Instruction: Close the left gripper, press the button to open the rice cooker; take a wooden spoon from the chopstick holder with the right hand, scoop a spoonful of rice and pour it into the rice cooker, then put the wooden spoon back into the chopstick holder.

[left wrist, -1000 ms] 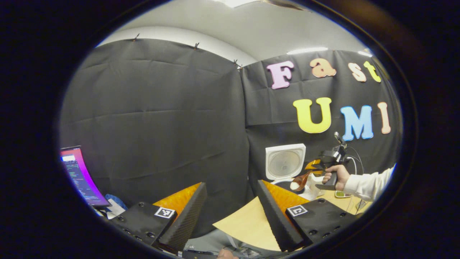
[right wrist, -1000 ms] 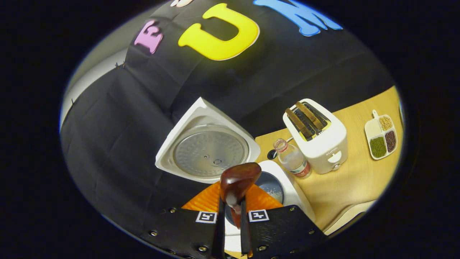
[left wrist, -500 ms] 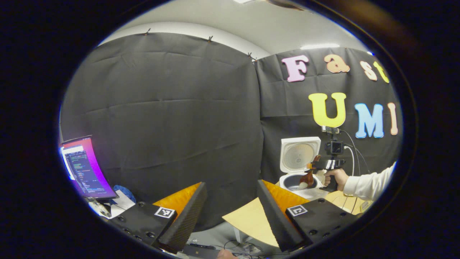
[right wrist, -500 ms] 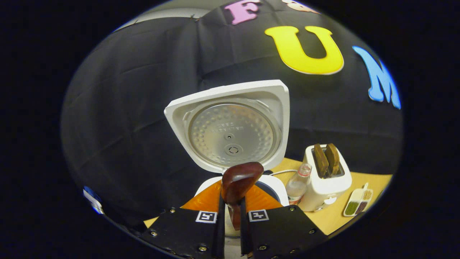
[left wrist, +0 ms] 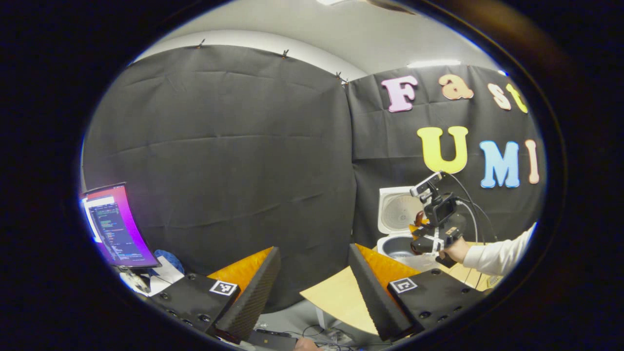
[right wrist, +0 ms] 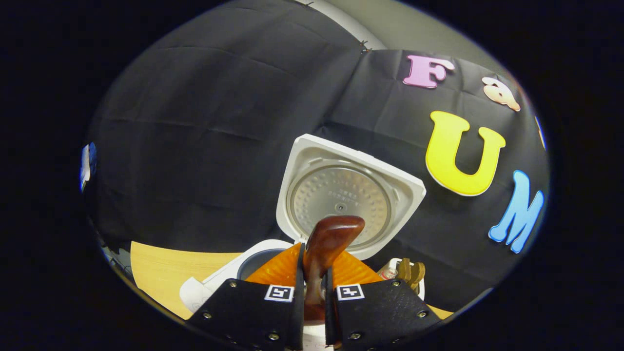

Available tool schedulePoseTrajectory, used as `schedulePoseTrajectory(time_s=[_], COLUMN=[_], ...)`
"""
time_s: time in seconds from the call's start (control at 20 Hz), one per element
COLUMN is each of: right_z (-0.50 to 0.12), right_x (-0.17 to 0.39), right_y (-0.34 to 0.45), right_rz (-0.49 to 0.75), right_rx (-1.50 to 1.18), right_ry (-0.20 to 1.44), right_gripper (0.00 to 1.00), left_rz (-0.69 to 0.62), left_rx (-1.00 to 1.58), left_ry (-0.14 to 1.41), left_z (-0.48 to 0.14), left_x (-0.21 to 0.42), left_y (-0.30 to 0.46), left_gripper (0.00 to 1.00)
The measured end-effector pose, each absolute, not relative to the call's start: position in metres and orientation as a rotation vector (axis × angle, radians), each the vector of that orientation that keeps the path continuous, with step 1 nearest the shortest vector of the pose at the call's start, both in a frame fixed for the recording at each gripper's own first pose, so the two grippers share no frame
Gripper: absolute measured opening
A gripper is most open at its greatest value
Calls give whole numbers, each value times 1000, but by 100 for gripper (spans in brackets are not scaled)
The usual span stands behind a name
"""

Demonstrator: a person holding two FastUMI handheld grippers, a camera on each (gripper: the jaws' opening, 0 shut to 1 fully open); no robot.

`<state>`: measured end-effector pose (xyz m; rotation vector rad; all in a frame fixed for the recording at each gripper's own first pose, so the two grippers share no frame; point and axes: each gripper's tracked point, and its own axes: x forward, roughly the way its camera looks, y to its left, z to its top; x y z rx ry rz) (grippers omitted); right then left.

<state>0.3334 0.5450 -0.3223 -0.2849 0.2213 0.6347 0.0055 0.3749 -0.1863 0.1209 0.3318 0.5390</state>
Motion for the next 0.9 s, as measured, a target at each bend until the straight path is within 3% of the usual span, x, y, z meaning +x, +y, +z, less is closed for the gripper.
schedulePoseTrajectory(time_s=[0.15,0.25,0.5,0.6,0.9], right_z=[-326,-320,-292,-301,-271], right_x=[339,351,360,364,302], right_y=[539,517,444,417,289], right_rz=[603,498,394,373,271], right_rx=[26,303,652,732,735], right_ry=[391,512,605,605,572], right_gripper=[18,18,18,18,18], left_rz=[539,538,492,443,243], left_rx=[129,113,98,78,-25], left_ry=[312,304,266,247,191], left_z=[-177,-173,-161,-159,-169], left_x=[-3,-11,-30,-29,-15], left_y=[374,372,362,349,294], left_gripper=[97,98,99,99,97])
